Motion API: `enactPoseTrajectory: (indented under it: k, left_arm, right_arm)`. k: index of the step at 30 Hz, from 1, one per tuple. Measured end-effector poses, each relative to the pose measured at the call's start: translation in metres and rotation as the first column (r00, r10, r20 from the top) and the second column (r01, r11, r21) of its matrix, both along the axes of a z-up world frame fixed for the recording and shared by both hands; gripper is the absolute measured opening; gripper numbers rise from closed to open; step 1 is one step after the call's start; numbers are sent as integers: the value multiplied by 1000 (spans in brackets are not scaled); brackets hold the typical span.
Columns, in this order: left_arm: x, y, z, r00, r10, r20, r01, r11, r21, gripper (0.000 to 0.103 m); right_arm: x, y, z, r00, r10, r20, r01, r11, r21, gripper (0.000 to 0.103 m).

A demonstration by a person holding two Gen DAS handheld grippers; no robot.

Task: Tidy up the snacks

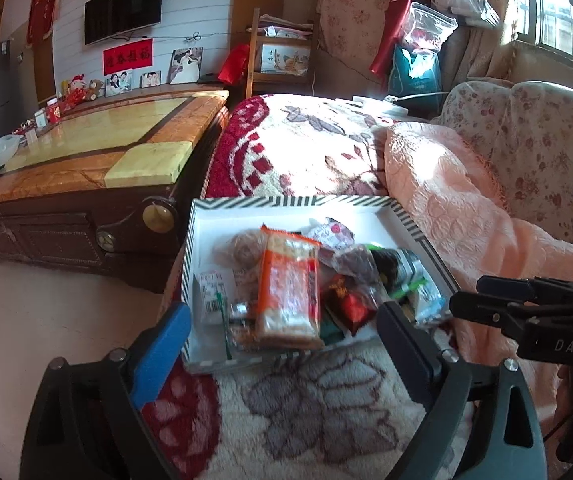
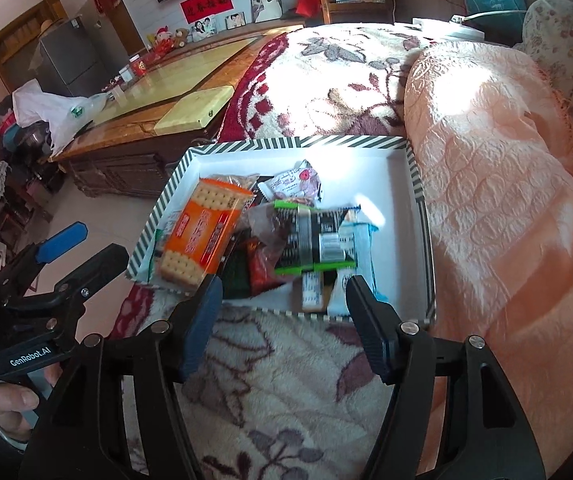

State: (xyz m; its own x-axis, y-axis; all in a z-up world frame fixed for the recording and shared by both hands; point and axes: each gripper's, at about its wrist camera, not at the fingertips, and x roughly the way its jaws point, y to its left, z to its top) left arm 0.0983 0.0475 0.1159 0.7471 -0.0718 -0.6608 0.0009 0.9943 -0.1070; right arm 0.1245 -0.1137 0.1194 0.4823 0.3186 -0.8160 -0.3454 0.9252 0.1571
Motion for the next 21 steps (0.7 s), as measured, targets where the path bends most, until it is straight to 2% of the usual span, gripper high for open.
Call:
enactPoseTrajectory:
  k: [5,12,21]
  left_arm:
    - [-19,3,-11,1000,12,-27,-13,999,-39,96]
    - [-40,7,-40,996,43,-82,-47,997,-55,96]
    - [-52,13,-74,990,78,-119,-82,996,-24,96]
  right_arm:
    - [-26,-12,-2,1000,-11,5,11,1000,7,65]
    - [-51,-30,-22,998,-46,-37,47,999,18,65]
    - [-67,-34,-53,998,-40,-54,41,999,16,65]
